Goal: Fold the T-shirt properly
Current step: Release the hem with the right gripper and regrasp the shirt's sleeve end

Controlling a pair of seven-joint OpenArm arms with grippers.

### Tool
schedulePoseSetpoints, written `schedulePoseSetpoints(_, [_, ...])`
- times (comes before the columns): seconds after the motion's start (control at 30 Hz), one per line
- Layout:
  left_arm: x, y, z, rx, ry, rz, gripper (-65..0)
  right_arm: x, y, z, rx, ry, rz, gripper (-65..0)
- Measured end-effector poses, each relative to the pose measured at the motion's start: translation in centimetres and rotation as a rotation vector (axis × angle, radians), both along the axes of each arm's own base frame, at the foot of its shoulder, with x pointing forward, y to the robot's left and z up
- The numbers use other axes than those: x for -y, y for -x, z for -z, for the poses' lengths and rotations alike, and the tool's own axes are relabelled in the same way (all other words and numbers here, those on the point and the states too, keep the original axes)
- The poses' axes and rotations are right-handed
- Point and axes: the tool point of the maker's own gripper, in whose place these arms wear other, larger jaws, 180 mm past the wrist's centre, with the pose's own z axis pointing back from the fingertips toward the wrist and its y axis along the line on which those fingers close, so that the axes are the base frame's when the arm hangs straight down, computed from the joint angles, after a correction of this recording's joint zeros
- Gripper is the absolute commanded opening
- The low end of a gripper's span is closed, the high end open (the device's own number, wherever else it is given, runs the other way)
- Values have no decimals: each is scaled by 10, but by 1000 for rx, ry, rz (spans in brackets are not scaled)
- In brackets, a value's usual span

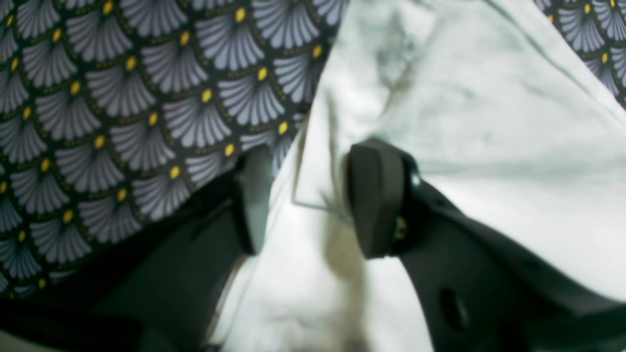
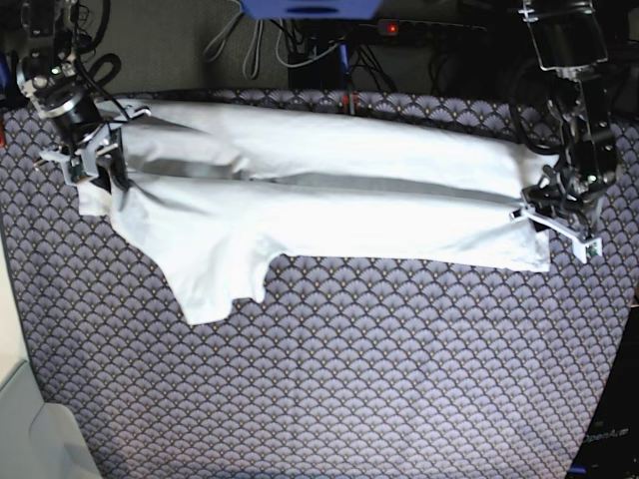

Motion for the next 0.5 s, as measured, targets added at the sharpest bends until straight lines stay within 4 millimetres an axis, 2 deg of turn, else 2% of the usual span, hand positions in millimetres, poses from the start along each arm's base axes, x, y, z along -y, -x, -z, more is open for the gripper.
schedulePoseSetpoints(0.1, [-1,0,0,0,-2,0,-363,3,12,13,-73,17,11,-423])
schedulePoseSetpoints(0.2, [-1,0,0,-1,-1,0,-362,6,21,23,-132,35,16,-393])
schedulePoseSetpoints(0.4, [-1,0,0,-1,-1,0,-362,10,30,29,-169,46,28,-380])
schedulePoseSetpoints(0.5, [-1,0,0,-1,-1,0,-362,33,26,17,-139,70,91,-382])
